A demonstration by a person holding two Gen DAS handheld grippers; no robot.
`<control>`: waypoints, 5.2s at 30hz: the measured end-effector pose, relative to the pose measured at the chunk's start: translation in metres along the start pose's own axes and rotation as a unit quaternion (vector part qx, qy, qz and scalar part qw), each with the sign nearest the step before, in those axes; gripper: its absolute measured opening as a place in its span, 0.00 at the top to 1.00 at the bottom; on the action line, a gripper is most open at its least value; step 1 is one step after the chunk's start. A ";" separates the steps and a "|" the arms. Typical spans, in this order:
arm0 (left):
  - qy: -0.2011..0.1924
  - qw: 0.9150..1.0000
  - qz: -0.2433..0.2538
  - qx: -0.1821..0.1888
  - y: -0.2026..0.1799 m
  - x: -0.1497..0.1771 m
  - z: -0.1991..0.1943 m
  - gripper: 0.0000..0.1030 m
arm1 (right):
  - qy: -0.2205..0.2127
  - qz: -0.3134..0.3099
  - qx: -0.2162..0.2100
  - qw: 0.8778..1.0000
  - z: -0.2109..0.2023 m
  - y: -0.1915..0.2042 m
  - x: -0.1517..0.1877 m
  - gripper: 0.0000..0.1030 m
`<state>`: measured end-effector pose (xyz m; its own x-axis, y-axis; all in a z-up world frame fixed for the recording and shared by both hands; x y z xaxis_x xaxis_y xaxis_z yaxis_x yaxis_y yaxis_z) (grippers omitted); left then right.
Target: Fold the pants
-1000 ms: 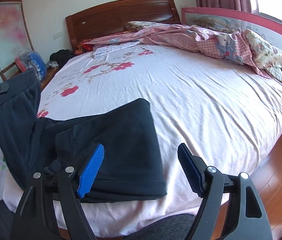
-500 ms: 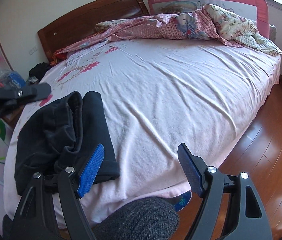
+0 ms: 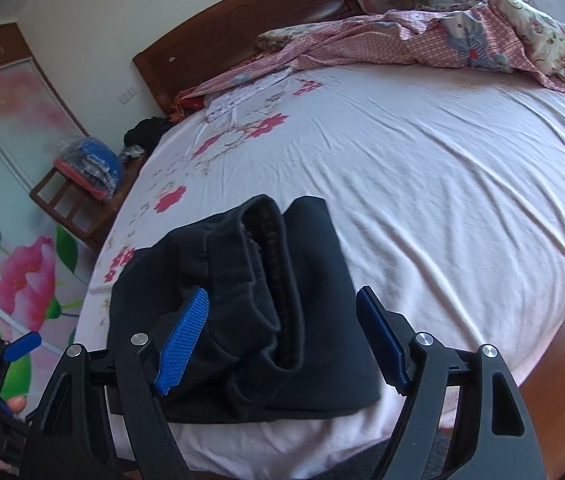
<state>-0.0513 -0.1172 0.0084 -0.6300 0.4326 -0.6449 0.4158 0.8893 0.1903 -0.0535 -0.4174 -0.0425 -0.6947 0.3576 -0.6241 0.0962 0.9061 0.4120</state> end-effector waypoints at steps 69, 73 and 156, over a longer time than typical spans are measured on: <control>0.182 0.859 -0.412 0.242 0.100 0.020 0.174 0.02 | 0.061 0.215 -0.096 0.970 0.040 -0.099 0.013 0.13; 0.195 0.846 -0.429 0.249 0.092 0.026 0.194 0.02 | 0.071 0.202 -0.104 0.971 0.048 -0.092 0.014 0.13; -0.033 0.948 -0.250 -0.196 0.175 -0.081 0.052 0.02 | 0.035 -0.120 0.074 0.989 0.073 0.158 -0.101 0.12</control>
<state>0.1067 -0.0042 0.0554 -0.6365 -0.0566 -0.7692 -0.2078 0.9730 0.1004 0.0841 -0.2942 0.0371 -0.7572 0.1164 -0.6427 0.0225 0.9881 0.1524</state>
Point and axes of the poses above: each gripper's, at about its wrist camera, not at the fingertips, and z roughly the way its jaws point, y to its left, x to its underside, the point moved 3 cm from there along z, roughly the way its jaws point, and after that the axes turned 6 degrees about -z, right-handed, at the moved point
